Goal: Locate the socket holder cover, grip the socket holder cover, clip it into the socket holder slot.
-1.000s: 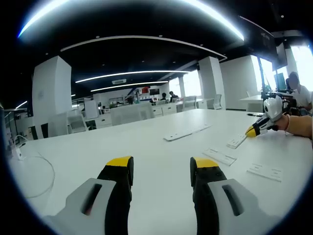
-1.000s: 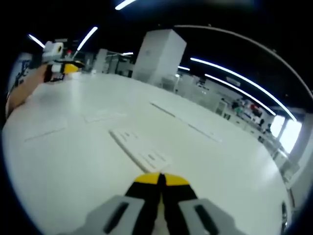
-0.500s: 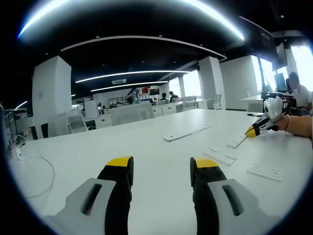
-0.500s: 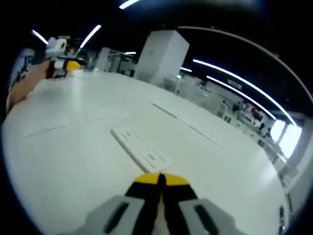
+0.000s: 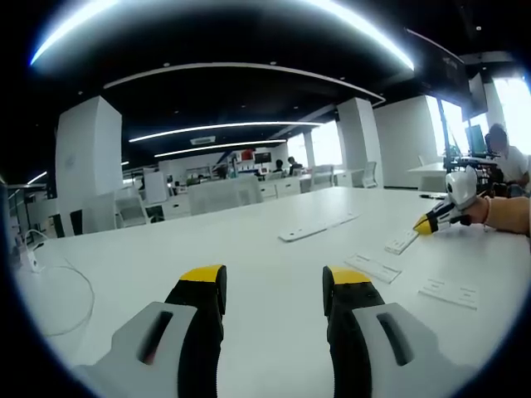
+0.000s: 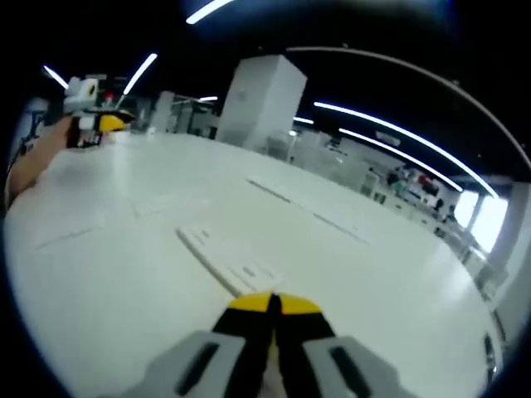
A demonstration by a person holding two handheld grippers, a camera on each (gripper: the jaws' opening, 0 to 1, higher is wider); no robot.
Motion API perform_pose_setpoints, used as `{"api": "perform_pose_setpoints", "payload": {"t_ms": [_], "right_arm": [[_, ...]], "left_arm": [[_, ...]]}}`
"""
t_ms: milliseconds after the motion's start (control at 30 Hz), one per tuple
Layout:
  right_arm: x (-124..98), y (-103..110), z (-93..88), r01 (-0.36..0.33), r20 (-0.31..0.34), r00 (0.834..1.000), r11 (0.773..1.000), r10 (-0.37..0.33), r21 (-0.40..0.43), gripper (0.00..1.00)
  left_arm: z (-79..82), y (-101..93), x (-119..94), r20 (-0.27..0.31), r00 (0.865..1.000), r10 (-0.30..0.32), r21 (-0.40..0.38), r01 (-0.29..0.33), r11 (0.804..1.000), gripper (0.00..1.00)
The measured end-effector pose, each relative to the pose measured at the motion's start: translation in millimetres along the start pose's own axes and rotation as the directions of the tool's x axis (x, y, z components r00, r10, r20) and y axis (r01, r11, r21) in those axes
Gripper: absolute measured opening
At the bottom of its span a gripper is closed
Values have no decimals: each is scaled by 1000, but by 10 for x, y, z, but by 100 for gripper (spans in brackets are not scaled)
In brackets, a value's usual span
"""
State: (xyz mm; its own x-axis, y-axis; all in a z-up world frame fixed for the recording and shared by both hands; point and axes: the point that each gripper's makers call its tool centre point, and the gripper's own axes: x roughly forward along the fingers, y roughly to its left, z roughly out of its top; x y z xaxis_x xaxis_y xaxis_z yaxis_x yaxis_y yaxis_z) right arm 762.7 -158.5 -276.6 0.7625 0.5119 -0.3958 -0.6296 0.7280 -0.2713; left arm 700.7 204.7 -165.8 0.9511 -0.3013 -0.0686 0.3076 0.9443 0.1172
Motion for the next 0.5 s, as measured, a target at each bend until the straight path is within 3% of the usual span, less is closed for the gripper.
{"api": "perform_pose_setpoints", "payload": {"t_ms": [500], "right_arm": [[59, -35, 10, 40, -22, 999, 999, -40, -5, 4]], "left_arm": [[25, -9, -10, 11, 1000, -3, 1, 3, 1000, 47]]}}
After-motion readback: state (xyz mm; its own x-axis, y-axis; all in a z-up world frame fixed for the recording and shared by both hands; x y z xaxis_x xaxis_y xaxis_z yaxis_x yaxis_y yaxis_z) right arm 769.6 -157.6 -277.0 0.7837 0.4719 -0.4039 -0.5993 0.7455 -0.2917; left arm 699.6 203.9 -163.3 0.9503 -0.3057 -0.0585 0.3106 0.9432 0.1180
